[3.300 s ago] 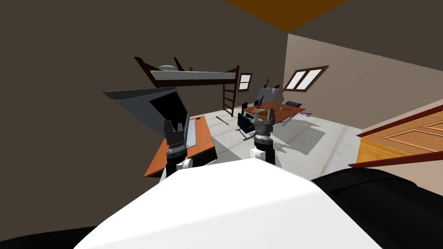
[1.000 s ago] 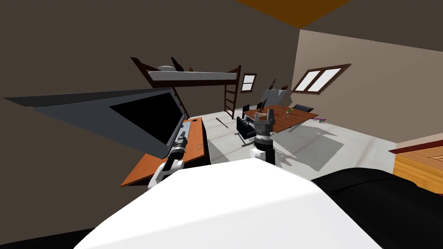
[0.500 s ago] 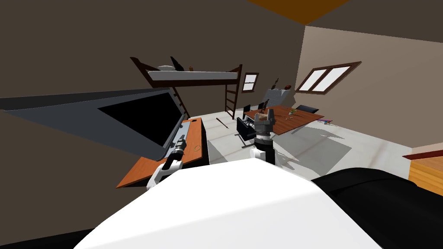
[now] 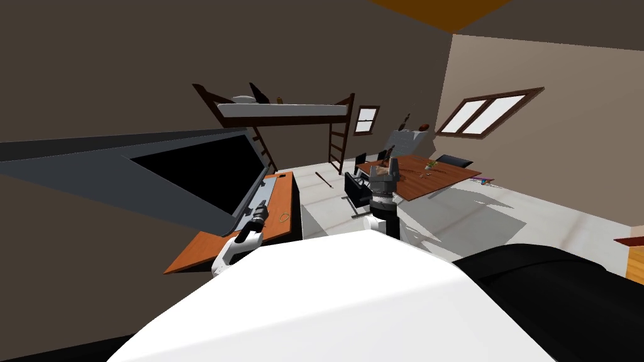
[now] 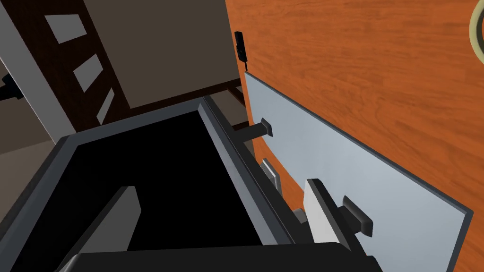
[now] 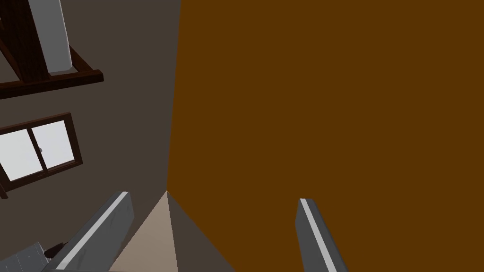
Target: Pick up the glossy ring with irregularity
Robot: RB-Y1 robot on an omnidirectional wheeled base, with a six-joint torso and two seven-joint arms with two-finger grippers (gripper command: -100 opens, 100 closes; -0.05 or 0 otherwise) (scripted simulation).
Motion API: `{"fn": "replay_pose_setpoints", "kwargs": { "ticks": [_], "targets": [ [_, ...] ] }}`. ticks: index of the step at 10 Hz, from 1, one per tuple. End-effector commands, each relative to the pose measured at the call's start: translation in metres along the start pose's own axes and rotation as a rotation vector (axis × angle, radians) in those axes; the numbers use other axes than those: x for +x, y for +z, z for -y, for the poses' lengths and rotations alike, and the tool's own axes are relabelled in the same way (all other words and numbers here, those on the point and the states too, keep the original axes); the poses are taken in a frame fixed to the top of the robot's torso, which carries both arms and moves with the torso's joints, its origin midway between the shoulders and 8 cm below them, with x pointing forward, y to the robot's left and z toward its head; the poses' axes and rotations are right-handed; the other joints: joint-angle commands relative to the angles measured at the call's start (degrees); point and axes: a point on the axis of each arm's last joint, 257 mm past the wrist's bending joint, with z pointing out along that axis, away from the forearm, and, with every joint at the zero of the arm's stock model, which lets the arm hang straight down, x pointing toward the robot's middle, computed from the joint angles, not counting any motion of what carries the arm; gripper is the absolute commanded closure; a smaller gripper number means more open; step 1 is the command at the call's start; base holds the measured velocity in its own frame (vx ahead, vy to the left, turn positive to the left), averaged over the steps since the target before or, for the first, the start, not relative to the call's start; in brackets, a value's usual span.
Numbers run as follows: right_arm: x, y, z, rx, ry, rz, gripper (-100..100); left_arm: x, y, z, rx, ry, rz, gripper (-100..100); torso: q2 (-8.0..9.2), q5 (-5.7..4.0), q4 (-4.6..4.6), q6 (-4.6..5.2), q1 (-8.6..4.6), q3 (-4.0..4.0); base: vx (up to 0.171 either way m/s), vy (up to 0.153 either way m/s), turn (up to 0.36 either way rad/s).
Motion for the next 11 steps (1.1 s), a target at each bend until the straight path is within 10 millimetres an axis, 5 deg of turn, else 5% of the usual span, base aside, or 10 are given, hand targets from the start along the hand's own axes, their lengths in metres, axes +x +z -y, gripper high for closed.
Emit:
{"fn": "replay_pose_setpoints", "kwargs": {
  "ticks": [1,11],
  "targets": [
    [0.0,0.0,0.0,0.0,0.0,0.0,0,-0.005,0.0,-0.016,-0.053,-0.01,0.014,-100,0.0,0.0,0.0,0.0,0.0,0.0,0.062,-0.06,0.046],
    [0.0,0.0,0.0,0.0,0.0,0.0,0,-0.06,0.011,-0.109,-0.38,-0.118,0.143,-100,-0.02,0.0,-0.01,0.0,0.02,-0.01,0.071,-0.068,0.071]
  ]
}}
